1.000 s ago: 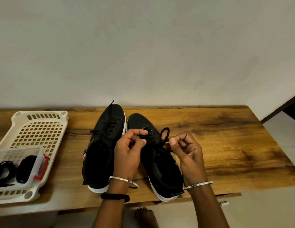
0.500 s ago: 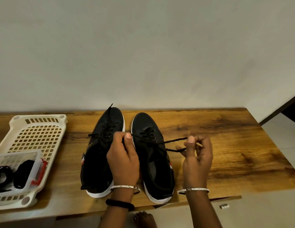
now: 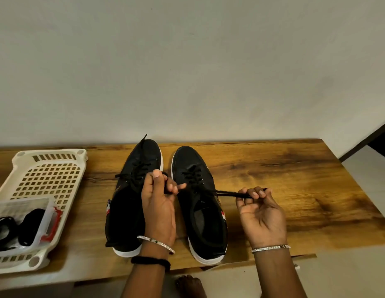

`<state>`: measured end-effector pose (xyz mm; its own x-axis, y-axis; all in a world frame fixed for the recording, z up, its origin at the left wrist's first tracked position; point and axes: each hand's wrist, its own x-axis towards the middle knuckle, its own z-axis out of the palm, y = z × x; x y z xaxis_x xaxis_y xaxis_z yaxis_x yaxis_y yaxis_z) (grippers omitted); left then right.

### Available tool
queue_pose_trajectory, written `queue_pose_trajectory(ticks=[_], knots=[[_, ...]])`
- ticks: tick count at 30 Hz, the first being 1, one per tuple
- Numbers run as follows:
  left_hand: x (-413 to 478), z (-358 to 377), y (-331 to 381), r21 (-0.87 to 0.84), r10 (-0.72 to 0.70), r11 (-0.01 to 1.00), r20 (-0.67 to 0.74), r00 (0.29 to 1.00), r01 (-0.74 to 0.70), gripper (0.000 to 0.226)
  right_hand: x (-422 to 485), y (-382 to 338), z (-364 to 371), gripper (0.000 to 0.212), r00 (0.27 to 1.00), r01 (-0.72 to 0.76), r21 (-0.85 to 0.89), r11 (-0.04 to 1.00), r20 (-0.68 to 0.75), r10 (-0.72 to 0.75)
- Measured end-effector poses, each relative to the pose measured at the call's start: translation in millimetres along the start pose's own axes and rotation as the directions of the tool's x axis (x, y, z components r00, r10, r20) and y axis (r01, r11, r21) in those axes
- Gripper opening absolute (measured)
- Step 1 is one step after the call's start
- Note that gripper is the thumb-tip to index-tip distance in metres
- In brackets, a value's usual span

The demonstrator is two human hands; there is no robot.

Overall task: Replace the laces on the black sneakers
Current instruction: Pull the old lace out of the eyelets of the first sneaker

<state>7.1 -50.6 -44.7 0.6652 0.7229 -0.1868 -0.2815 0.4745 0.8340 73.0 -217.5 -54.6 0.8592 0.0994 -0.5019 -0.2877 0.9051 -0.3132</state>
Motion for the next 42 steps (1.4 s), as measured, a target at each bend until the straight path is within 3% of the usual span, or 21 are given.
queue_pose_trajectory(ticks=[1, 3, 5, 7, 9, 11, 13, 15, 17, 19, 22, 24, 26, 29, 32, 34, 36, 38, 39, 40, 42], knots=[[0, -2, 0, 0.170, 0.120, 0.978, 0.028, 0.992, -0.123, 0.024, 1, -2, -1, 0.031, 1.000, 0.007, -0.012, 1.000, 0.002, -0.007], [-1, -6, -1, 0.486, 0.326, 0.788, 0.191, 0.926, -0.377, 0.014, 3, -6, -2, 0.032, 0.999, 0.040, -0.034, 0.999, 0.002, -0.040], [-5, -7, -3, 0.618, 0.361, 0.612, 0.337, 0.870, -0.494, 0.012, 5, -7, -4, 0.025, 0.995, 0.102, -0.105, 0.989, 0.009, -0.101], [-4, -9, -8, 0.691, 0.361, 0.425, 0.464, 0.809, -0.585, 0.031, 6, -3, -5, 0.018, 0.977, 0.214, -0.284, 0.935, 0.053, -0.207], [-2, -12, -12, 0.726, 0.345, 0.197, 0.579, 0.739, -0.660, 0.043, 3, 1, -4, 0.012, 0.905, 0.419, -0.611, 0.672, 0.221, -0.363], [0, -14, -11, 0.737, 0.326, 0.040, 0.629, 0.706, -0.675, 0.044, -1, 7, -5, 0.015, 0.773, 0.613, -0.768, 0.186, 0.533, -0.345], [0, -15, -10, 0.743, 0.338, -0.037, 0.638, 0.692, -0.668, 0.033, -1, 15, -8, 0.019, 0.667, 0.697, -0.684, -0.217, 0.729, -0.156], [2, -17, -11, 0.759, 0.352, -0.072, 0.627, 0.695, -0.647, 0.017, 0, 21, -10, 0.019, 0.638, 0.708, -0.614, -0.351, 0.768, -0.056], [3, -18, -13, 0.775, 0.352, -0.065, 0.607, 0.712, -0.629, 0.011, 5, 20, -11, 0.018, 0.641, 0.702, -0.620, -0.350, 0.765, -0.069], [4, -17, -15, 0.788, 0.350, 0.024, 0.569, 0.744, -0.615, 0.011, 7, 22, -12, 0.019, 0.630, 0.712, -0.623, -0.322, 0.770, -0.098], [3, -13, -20, 0.769, 0.326, 0.342, 0.441, 0.836, -0.539, 0.018, 3, 29, -10, 0.016, 0.647, 0.714, -0.670, -0.205, 0.742, -0.173], [4, -9, -16, 0.677, 0.219, 0.663, 0.232, 0.948, -0.319, 0.022, 0, 30, -7, 0.019, 0.730, 0.649, -0.761, -0.012, 0.627, -0.273], [7, -6, -7, 0.473, 0.062, 0.877, 0.062, 0.996, -0.084, 0.025, -2, 26, 0, 0.022, 0.839, 0.530, -0.779, 0.335, 0.423, -0.342], [5, -1, 7, 0.126, -0.103, 0.988, 0.061, 0.993, 0.095, 0.027, -7, 22, 12, 0.022, 0.972, 0.236, -0.564, 0.791, 0.146, -0.186], [-3, 4, 12, -0.063, -0.210, 0.974, 0.117, 0.971, 0.218, 0.024, -11, 24, 13, 0.023, 0.996, 0.023, -0.381, 0.924, 0.086, 0.011], [-4, 2, 9, 0.077, -0.152, 0.987, 0.110, 0.982, 0.144, 0.019, -12, 25, 12, 0.025, 0.998, -0.022, -0.352, 0.936, 0.054, 0.044], [-1, -3, 5, 0.357, 0.034, 0.930, 0.141, 0.989, -0.083, 0.007, -9, 27, 11, 0.022, 1.000, 0.007, -0.374, 0.928, 0.013, -0.002], [1, -9, 0, 0.620, 0.255, 0.686, 0.287, 0.924, -0.381, 0.016, -6, 31, 9, 0.016, 0.991, 0.112, -0.503, 0.857, -0.009, -0.134], [1, -12, -3, 0.690, 0.319, 0.529, 0.379, 0.869, -0.495, 0.021, -4, 33, 6, 0.014, 0.968, 0.201, -0.644, 0.738, 0.017, -0.250], [0, -13, -6, 0.727, 0.345, 0.385, 0.458, 0.820, -0.568, 0.023, -3, 34, 3, 0.014, 0.920, 0.295, -0.806, 0.513, 0.095, -0.380], [-5, -12, -9, 0.770, 0.345, 0.164, 0.541, 0.767, -0.617, 0.027, -6, 38, -3, 0.020, 0.747, 0.330, -0.938, -0.106, 0.328, -0.578]])
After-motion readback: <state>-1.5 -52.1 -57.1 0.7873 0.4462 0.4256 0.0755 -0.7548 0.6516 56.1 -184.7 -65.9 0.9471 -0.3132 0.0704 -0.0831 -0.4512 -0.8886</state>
